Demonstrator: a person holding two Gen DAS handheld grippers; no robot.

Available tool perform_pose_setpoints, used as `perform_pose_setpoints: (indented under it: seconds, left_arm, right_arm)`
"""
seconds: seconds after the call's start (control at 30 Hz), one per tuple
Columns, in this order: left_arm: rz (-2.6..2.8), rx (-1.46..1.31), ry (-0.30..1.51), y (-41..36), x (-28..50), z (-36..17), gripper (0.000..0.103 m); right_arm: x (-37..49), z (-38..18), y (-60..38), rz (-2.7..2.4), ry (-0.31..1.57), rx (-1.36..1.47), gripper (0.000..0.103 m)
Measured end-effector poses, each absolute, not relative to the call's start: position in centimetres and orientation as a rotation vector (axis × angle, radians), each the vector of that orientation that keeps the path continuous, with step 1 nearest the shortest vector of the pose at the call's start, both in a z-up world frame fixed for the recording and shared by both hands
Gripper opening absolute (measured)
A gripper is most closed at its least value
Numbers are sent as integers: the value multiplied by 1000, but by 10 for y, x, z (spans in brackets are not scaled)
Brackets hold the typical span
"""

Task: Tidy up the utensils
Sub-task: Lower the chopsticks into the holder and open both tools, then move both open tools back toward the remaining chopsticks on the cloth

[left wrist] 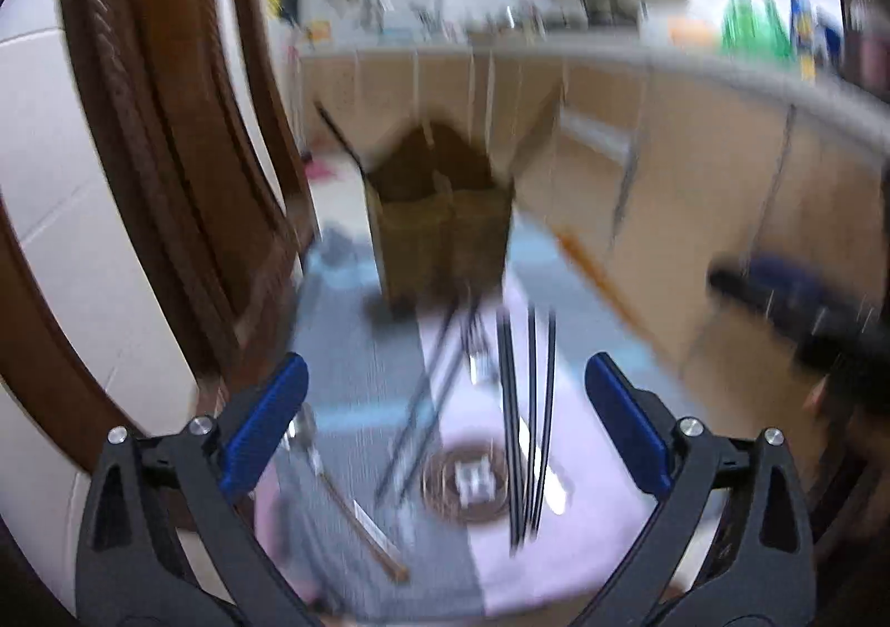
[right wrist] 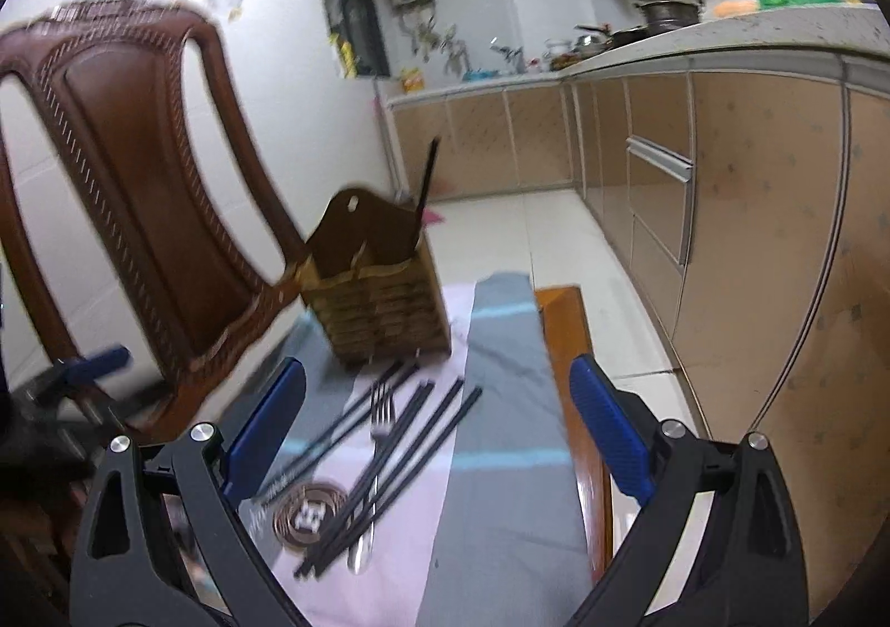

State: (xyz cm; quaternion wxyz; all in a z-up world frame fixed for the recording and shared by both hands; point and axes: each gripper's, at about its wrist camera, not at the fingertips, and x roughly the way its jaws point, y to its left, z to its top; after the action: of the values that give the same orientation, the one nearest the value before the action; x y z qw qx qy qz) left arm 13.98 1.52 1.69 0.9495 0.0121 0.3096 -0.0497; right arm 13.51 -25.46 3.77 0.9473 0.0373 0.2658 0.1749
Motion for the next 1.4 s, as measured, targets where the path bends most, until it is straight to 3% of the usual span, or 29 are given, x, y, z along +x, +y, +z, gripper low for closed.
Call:
perform_pose_setpoints:
  seconds: [0.3,1.23,1.4]
  left_arm:
    - [-107,65,647,18,127,12,99]
    - [-72,77,660,17,148,9,98]
    - [-43,184,715,15,202,-4,88]
  right_arm:
    - [108,24,-249,364,596,7,93]
    - [128,13,-243,308,633,-12,93]
    - [160,-3,-240,292,721,32,87]
